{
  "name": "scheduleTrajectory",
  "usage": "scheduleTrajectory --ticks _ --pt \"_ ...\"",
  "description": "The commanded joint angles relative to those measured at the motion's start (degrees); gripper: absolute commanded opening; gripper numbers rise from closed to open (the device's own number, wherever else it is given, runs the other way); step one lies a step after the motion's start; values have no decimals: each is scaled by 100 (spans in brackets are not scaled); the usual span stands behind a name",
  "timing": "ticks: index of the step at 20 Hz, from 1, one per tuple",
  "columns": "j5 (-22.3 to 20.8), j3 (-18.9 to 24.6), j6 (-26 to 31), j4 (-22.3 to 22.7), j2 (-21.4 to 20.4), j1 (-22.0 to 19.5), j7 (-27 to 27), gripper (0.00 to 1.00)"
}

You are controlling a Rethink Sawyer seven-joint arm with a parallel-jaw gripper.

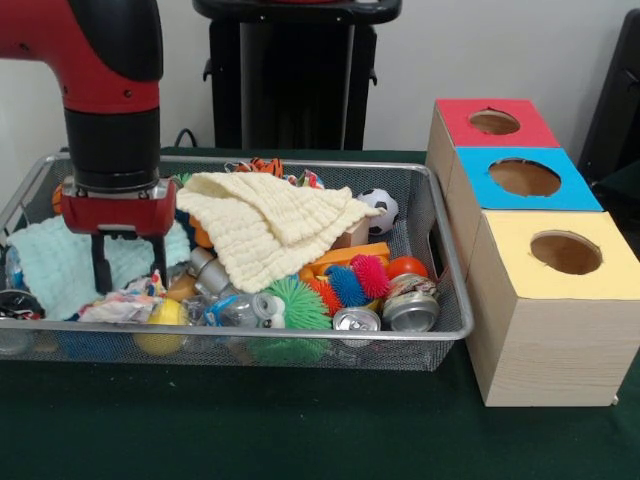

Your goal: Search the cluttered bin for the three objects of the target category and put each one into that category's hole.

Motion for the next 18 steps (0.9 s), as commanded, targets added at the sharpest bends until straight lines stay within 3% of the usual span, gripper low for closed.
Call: scheduleTrajectory --ticks 1,10,18 --pt "-470 342 -290 -269 565 -172 -395 100" --pt "-473 445 -204 -270 533 -258 -448 100" --pt "-155 809 376 -78 -1 -531 -697 100"
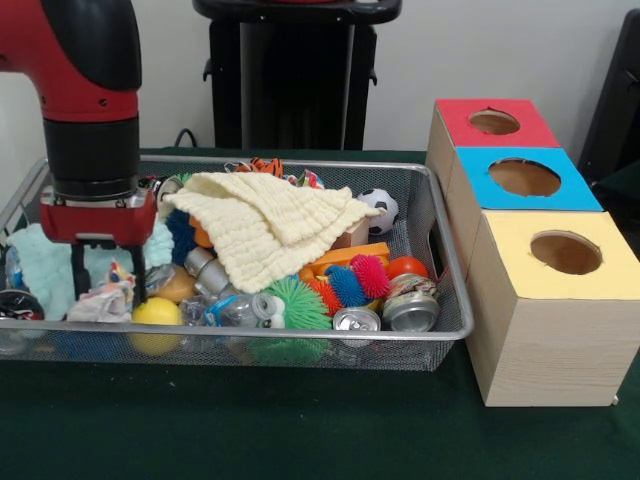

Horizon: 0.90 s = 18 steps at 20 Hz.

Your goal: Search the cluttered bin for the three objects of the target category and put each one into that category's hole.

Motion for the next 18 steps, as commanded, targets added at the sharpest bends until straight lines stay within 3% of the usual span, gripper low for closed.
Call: scheduleTrajectory --ticks 1,11,12,15,18 --pt "3 647 634 -17 -170 -233 -723 100" --pt "-149 559 309 -79 43 -73 -322 100" --pt "-177 561 284 -80 40 -61 -336 0" --pt "-222 736 -100 89 69 -211 -282 0" --pt "-208 303 -144 141 -115 106 210 0"
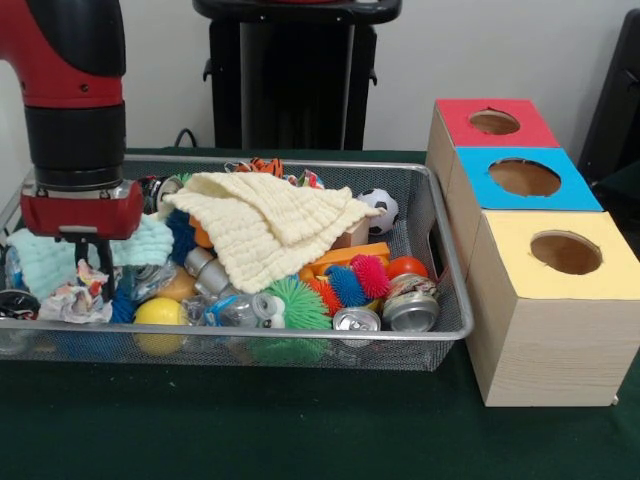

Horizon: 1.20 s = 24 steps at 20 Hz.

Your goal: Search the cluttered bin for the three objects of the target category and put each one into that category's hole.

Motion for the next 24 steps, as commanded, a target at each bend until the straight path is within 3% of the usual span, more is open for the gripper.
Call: scheduleTrajectory --ticks 1,8,13,24 --pt "-194 75 -269 189 3 253 266 0" --pt "-217 -121 -601 290 72 436 526 0" --pt "-78 -475 -775 698 -323 838 1008 0" --pt "292 -582 -638 1184 -870 951 963 0"
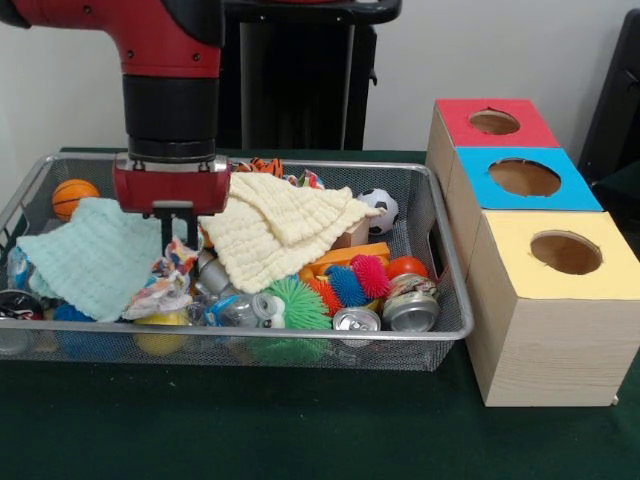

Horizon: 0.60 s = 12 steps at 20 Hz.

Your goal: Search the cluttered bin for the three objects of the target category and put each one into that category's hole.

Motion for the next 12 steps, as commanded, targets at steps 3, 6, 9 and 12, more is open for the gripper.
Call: scheduleTrajectory --ticks 3,6,9,12 --pt "335 -102 13 689 -496 7 918 0" --pt "453 -97 172 736 -652 44 892 0" --pt "571 -127 321 753 -773 107 886 0" --pt "684 -112 432 812 -860 87 812 0"
